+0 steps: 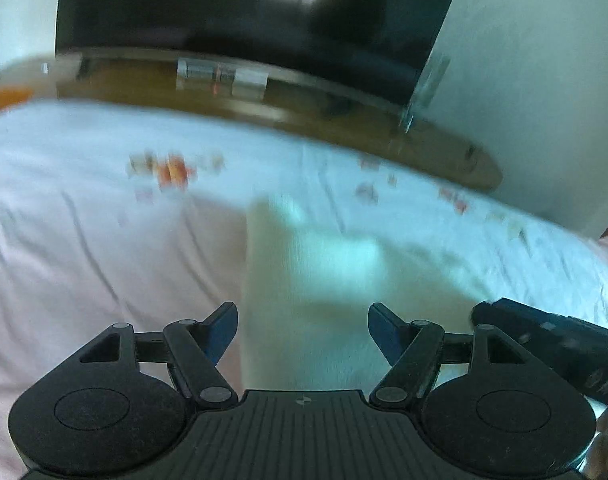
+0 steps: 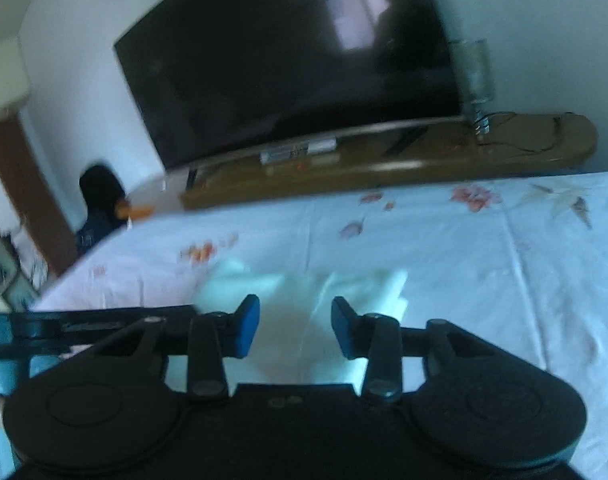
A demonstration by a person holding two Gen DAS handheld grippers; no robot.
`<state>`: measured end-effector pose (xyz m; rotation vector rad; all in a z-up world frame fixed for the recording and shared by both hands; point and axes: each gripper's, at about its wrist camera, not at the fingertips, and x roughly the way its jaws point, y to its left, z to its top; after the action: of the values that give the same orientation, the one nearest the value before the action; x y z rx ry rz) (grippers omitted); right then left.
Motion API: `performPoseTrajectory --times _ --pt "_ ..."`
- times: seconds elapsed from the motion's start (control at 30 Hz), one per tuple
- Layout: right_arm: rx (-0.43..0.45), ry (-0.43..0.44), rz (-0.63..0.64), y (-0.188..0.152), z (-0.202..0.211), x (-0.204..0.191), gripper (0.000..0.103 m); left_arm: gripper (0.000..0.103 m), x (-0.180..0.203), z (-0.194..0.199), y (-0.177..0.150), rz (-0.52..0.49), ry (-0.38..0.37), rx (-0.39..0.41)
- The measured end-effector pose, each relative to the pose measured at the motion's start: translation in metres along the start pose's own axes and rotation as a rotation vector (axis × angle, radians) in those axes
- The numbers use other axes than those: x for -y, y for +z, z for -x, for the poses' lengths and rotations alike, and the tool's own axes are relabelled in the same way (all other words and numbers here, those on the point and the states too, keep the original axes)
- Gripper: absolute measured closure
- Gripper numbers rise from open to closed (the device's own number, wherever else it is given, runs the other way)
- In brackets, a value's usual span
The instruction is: Fold small clothes
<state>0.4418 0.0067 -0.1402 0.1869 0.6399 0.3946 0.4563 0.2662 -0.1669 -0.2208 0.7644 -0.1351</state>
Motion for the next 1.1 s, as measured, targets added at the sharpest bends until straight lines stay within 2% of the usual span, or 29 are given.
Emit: performPoseTrajectory --times 0.03,0.1,0.23,0.43,0.57,0.7,0.83,0.93,1.0,1.03,1.1 --pt "-0.034 -0.024 0.016 -0.003 -0.010 0.000 0.068 0.031 -0.001 -0.008 -0.004 0.006 0.002 -0.024" --pt "-0.078 -0.076 0.022 -0.012 -0.025 0.009 0.069 0.031 -0.002 -0.013 -0.010 0.030 -0.014 -0.024" --pt "-0.078 -0.081 0.011 -0.016 -0.025 0.019 0.068 0.028 0.006 -0.007 -0.009 0.002 0.025 -0.020" --pt "-0.022 -0.039 0.015 -0.013 0.014 0.006 0.064 0.028 0.016 0.037 -0.020 -0.061 0.056 -0.001" --pt "-0.032 -0.029 0.036 -0.033 0.044 -0.011 0.064 0.028 0.016 0.056 -0.046 -0.062 0.039 -0.014" --pt "-0.073 -0.045 0.016 -0.060 0.053 -0.017 0.064 0.028 0.014 0.053 -0.073 -0.069 0.033 -0.066" --pt "-0.160 -0.094 0.005 -0.085 0.044 -0.015 0.064 0.028 0.015 0.062 -0.081 -0.058 0.044 -0.063" --pt "-0.147 -0.064 -0.033 -0.081 0.058 -0.015 0.063 0.028 0.024 0.078 -0.081 -0.075 0.071 -0.044" --pt "-0.129 -0.048 -0.018 -0.077 0.070 -0.018 0.061 0.015 0.032 0.089 -0.082 -0.089 0.101 -0.035" --pt "-0.129 -0.034 -0.011 -0.076 0.076 -0.018 0.061 0.000 0.036 0.095 -0.081 -0.089 0.128 -0.023" --pt "-0.131 -0.004 -0.010 -0.074 0.083 -0.016 0.057 0.000 0.044 0.111 -0.081 -0.084 0.161 0.037"
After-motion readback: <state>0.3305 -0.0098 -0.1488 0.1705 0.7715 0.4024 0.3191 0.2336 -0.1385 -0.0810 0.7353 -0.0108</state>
